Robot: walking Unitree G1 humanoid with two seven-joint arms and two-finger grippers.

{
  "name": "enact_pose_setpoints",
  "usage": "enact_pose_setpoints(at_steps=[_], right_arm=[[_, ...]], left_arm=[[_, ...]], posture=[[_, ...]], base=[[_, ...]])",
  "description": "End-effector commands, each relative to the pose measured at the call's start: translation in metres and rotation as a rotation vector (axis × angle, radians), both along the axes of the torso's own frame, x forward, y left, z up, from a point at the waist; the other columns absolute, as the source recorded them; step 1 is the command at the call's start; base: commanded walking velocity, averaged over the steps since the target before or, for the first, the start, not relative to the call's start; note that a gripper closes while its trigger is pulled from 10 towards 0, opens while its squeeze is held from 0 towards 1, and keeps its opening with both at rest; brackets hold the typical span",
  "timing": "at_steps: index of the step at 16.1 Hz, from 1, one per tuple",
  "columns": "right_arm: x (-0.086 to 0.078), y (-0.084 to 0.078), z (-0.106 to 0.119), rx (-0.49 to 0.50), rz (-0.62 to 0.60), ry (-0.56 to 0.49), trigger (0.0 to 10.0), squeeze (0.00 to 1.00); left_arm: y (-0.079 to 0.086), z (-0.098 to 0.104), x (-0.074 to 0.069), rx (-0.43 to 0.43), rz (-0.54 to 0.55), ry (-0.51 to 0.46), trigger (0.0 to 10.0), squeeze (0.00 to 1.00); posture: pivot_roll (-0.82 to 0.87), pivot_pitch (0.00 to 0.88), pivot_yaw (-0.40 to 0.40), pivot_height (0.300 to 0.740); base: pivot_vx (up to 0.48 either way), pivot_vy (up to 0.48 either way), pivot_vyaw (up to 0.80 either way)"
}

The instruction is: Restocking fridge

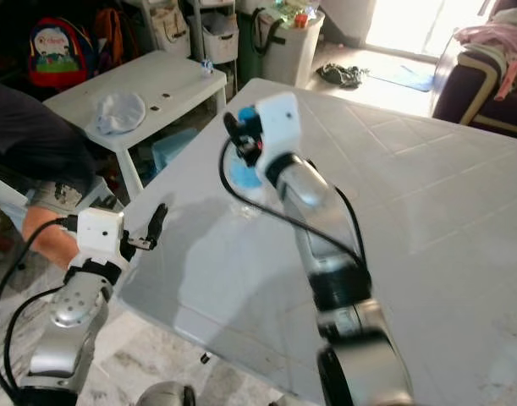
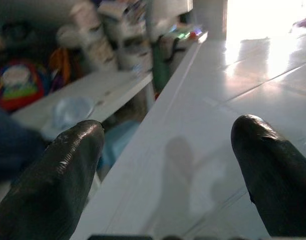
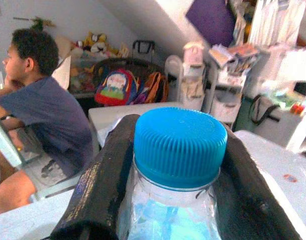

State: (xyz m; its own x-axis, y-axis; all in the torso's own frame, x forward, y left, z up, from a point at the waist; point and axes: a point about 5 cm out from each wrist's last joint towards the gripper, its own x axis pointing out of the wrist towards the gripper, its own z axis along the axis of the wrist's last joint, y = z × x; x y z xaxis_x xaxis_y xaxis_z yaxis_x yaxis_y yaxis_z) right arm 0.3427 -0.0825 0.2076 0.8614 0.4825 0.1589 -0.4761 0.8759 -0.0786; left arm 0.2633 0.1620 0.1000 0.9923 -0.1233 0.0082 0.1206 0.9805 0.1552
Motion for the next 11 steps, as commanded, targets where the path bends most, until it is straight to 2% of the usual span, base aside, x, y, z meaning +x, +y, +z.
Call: enact_pose_setpoints(at_steps=[1, 2, 3, 4, 5, 8, 11], right_arm=[[-0.007, -0.003, 0.012, 0.014, 0.005, -0.071, 0.0, 0.00], [-0.011, -0.005, 0.011, 0.030, -0.001, -0.074, 0.0, 0.00], [-0.022, -0.011, 0.007, 0.060, -0.011, -0.084, 2.7, 0.00], [-0.039, -0.020, -0.009, 0.077, -0.058, -0.072, 10.0, 0.00], [-0.051, -0.026, -0.019, 0.082, -0.097, -0.060, 10.0, 0.00], [-0.058, -0.030, -0.023, 0.088, -0.159, -0.070, 10.0, 0.00], [-0.060, -0.031, -0.006, 0.089, -0.182, -0.159, 10.0, 0.00]], left_arm=[[0.001, -0.003, 0.000, 0.012, 0.016, 0.023, 10.0, 0.00], [0.000, -0.004, -0.001, 0.014, 0.017, 0.023, 10.0, 0.00], [0.000, -0.005, -0.002, 0.020, 0.025, 0.026, 10.0, 0.00], [0.002, -0.006, -0.002, 0.010, 0.046, 0.042, 10.0, 0.00], [0.002, -0.006, 0.000, 0.008, 0.050, 0.041, 10.0, 0.00], [0.001, -0.005, 0.003, 0.000, 0.051, 0.040, 10.0, 0.00], [-0.004, -0.003, 0.009, -0.002, 0.036, 0.033, 10.0, 0.00]], posture=[[0.08, 0.001, -0.017, 0.740], [0.08, 0.000, -0.016, 0.740], [0.08, 0.001, -0.018, 0.740], [0.08, 0.004, -0.018, 0.740], [0.08, 0.000, -0.017, 0.740], [0.07, 0.000, -0.006, 0.740], [0.06, 0.000, -0.002, 0.740]], base=[[0.000, 0.000, 0.00], [0.000, 0.000, 0.00], [0.000, 0.000, 0.00], [0.000, 0.000, 0.00], [-0.322, 0.000, 0.00], [-0.315, 0.000, 0.00], [-0.286, 0.000, 0.00]])
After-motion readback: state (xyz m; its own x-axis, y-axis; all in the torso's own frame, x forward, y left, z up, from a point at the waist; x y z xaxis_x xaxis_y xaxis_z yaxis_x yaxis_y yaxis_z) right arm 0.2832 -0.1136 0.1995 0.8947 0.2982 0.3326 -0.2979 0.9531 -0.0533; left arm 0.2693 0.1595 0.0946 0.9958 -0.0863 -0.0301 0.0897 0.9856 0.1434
